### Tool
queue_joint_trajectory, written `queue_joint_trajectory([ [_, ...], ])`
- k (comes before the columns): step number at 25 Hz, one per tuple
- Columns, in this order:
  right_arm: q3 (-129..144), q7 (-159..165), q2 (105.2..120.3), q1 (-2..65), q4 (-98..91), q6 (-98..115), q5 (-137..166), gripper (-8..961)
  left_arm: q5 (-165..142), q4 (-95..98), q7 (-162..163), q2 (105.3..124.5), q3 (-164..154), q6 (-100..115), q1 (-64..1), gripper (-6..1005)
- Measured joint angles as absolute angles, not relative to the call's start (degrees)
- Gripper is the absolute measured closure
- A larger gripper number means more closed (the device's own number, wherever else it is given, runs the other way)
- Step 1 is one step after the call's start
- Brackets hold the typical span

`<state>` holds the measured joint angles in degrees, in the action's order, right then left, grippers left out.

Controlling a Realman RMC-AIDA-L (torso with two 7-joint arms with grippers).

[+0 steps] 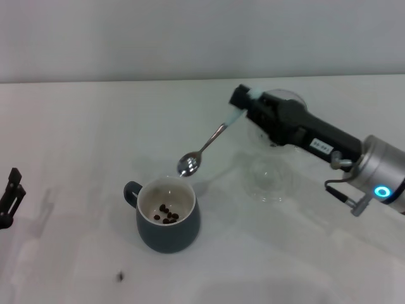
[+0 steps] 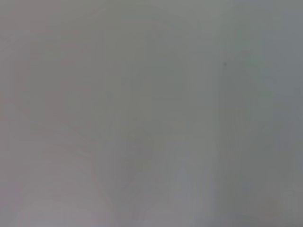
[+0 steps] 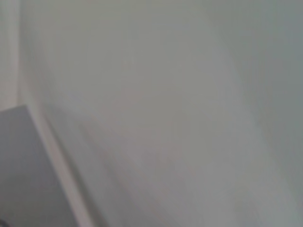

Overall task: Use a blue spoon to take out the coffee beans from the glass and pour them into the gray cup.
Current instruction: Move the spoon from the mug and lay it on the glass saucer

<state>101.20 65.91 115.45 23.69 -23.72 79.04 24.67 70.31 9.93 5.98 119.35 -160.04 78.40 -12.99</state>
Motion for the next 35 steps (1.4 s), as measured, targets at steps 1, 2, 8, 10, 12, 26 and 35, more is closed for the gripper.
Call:
queue_joint_trajectory([
  [1,100.5,65.7,115.47,23.2,-23.7,79.1,24.6,717,70.3,9.9,6.0,119.35,-160.0,78.4,-13.1,184],
  [2,100.0,65.5,115.49,22.8,-23.7,79.2,24.6,717,70.3,9.9,6.0,119.35,-160.0,78.4,-13.2,184],
  [8,96.5,65.8,115.51,21.9,-20.4,78.6,23.1,714,70.3,10.0,6.0,119.36,-160.0,78.4,-13.5,184],
  [10,95.0,66.9,115.54,22.0,-16.1,78.5,20.0,713,70.3,10.0,6.0,119.36,-160.0,78.3,-13.6,183],
  [12,94.2,67.8,115.57,22.3,-12.7,77.8,17.1,712,70.3,10.0,6.0,119.36,-160.0,78.0,-13.7,183],
  [26,93.9,68.1,115.49,21.4,-7.5,68.0,14.4,704,70.9,9.8,6.0,119.36,-160.0,77.8,-14.5,182],
  [35,94.5,68.4,115.79,21.6,-7.5,66.1,14.8,700,70.9,9.8,6.0,119.36,-160.0,77.7,-14.5,183],
])
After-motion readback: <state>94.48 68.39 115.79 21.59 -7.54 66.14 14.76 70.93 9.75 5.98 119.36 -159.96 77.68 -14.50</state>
